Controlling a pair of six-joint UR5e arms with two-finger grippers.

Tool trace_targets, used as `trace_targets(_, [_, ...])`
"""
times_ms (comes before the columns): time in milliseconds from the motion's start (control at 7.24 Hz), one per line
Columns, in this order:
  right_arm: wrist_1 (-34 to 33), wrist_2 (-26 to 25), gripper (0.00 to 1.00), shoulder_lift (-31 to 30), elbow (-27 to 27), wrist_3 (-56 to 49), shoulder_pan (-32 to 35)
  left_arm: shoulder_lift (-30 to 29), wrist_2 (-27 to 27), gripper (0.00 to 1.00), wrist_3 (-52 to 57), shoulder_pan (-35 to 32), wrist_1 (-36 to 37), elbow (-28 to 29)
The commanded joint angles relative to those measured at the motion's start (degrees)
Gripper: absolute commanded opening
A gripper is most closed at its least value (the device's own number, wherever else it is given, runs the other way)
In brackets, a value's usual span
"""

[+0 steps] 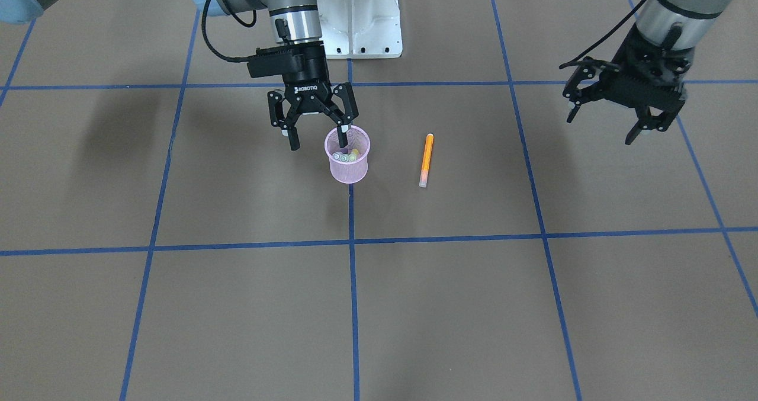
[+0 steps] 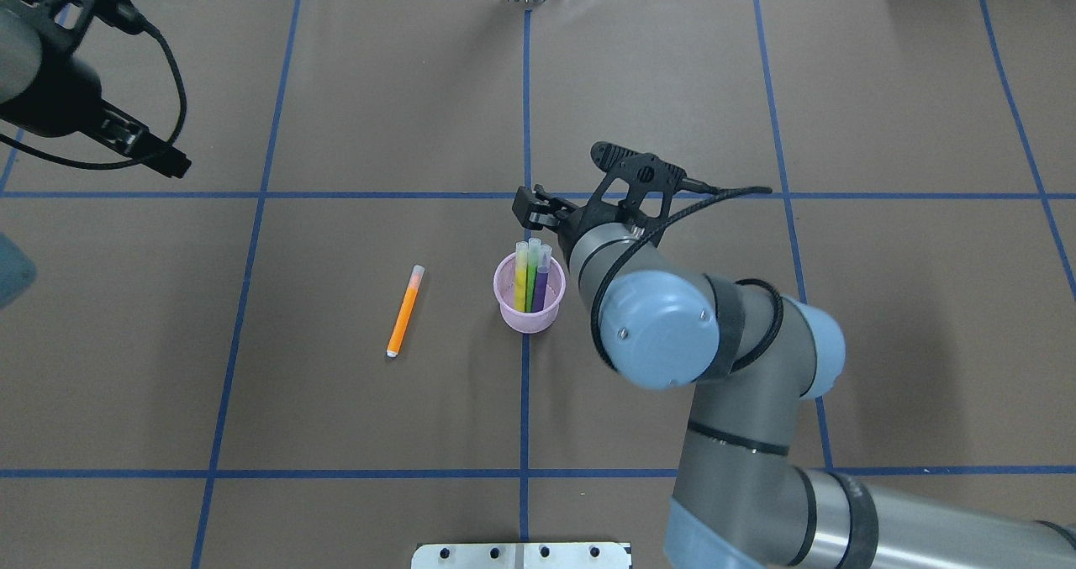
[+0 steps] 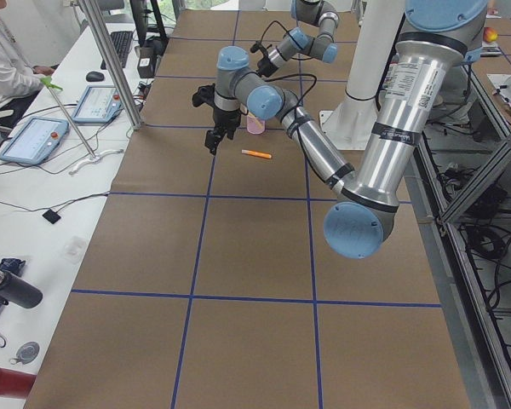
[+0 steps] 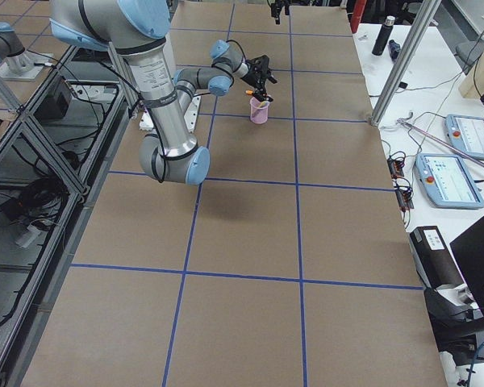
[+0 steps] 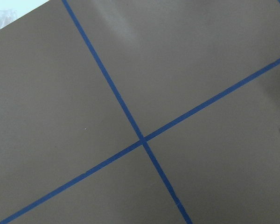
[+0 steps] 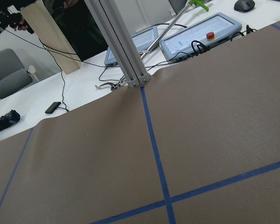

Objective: Collect pens into pen holder
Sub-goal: 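Release the purple marker into the cup and withdraw the right gripper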

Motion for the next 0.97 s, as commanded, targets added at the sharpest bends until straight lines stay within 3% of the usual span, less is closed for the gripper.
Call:
trace_targets(0, [-5.28,24.83,0.99,-0.77,0.91,-7.94,12.84,-1.27,0.35,1.00,-12.13,6.61,-10.39,6.36])
trace_targets(276, [-5.47,40.33,0.99,-4.79,0.91,-20.75,23.49,-2.06,1.31,1.00,-19.29,10.84,-17.81,11.72])
trace_targets(415, [-5.47,47.28,0.99,-7.16,0.83,-27.78,28.67,-4.15,4.89,1.00,-21.92,13.12,-18.09,14.09])
trace_targets(829, [-5.47,54.45,1.00,-13.41,0.82,-42.04,37.14,-9.53,12.01,1.00,-31.94,21.38,-17.83,18.41])
